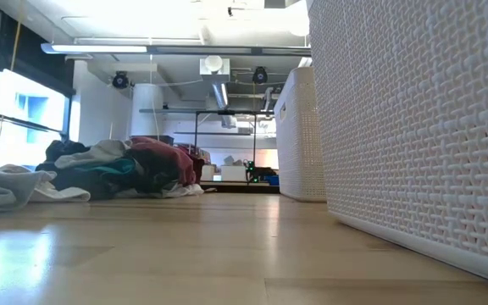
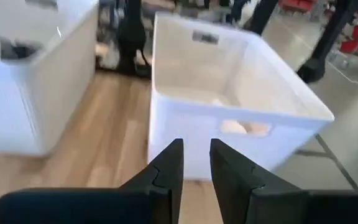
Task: Sort clothes
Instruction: Put the blue sock into the top bin, then put the pink shirt into the bottom bin
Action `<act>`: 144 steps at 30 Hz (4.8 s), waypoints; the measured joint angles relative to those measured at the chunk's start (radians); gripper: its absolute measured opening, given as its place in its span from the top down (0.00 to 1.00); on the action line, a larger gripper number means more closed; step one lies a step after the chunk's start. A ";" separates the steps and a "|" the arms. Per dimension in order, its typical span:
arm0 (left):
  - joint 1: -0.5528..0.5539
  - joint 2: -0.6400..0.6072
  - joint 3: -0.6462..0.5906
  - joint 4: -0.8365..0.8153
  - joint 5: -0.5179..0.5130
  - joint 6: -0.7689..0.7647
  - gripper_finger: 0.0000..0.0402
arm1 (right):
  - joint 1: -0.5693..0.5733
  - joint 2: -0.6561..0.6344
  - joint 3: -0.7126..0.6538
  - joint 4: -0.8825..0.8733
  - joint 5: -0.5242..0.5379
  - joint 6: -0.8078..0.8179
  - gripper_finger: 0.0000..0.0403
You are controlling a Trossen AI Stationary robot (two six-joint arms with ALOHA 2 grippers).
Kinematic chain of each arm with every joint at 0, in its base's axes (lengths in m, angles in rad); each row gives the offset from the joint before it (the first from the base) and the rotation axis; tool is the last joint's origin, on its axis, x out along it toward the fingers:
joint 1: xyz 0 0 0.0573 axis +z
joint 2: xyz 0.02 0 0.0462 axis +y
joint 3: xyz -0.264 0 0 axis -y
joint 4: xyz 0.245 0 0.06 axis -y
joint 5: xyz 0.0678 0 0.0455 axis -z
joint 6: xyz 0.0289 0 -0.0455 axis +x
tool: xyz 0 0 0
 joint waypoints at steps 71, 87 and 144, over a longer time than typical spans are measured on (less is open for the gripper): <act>-0.512 0.308 -0.423 0.096 0.299 -0.328 0.88 | 0.022 0.054 0.000 -0.610 -0.152 0.794 0.64; -0.362 0.119 -0.133 -0.453 0.107 -0.049 1.00 | 0.022 0.054 0.000 -0.130 -0.189 0.362 0.64; 0.021 0.153 0.412 -0.238 -0.033 0.562 0.92 | -0.094 0.396 0.000 0.577 -0.677 -0.076 0.95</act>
